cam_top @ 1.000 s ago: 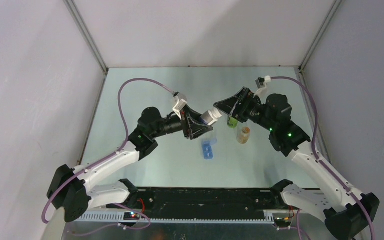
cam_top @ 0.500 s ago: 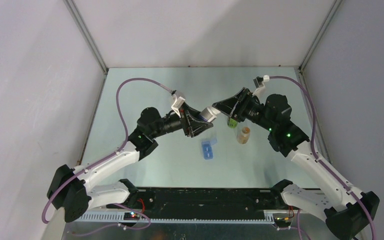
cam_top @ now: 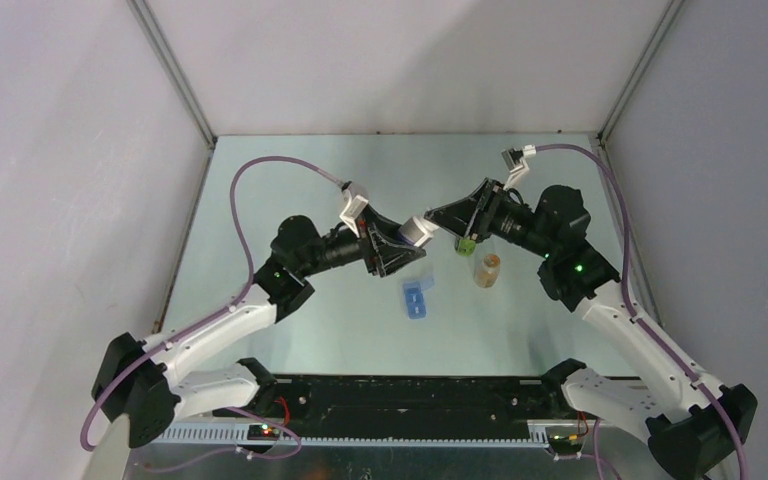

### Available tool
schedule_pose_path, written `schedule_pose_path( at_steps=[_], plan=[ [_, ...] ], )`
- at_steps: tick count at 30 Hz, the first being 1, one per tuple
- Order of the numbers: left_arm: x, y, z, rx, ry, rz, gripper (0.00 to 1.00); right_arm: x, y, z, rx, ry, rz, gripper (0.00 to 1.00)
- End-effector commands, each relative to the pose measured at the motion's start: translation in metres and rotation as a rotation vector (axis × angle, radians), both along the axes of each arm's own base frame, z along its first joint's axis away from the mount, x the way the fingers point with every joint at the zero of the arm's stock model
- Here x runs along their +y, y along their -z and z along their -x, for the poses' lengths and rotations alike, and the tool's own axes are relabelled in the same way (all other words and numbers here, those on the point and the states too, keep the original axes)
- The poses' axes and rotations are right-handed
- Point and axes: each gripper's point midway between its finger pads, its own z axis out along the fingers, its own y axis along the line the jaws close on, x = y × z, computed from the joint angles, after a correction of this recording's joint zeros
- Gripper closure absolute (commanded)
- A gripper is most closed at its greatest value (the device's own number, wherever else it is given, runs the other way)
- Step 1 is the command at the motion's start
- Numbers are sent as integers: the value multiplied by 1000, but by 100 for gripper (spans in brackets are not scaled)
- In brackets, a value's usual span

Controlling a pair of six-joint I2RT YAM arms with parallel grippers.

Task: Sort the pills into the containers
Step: Unscrew the lid of the pill bottle.

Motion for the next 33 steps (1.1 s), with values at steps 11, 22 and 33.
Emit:
schedule_pose_path(
  at_steps=[11, 22, 33],
  plan=[
    [5, -5, 41, -65, 209, -47, 100, -19, -48, 49, -464, -333, 30, 69],
    [7, -6, 40, -84, 202, -56, 100, -24, -58, 42, -472, -265, 13, 70],
    [24, -5, 19, -141, 5, -46, 100, -82, 30, -46, -100, 294, 310, 70]
  ],
)
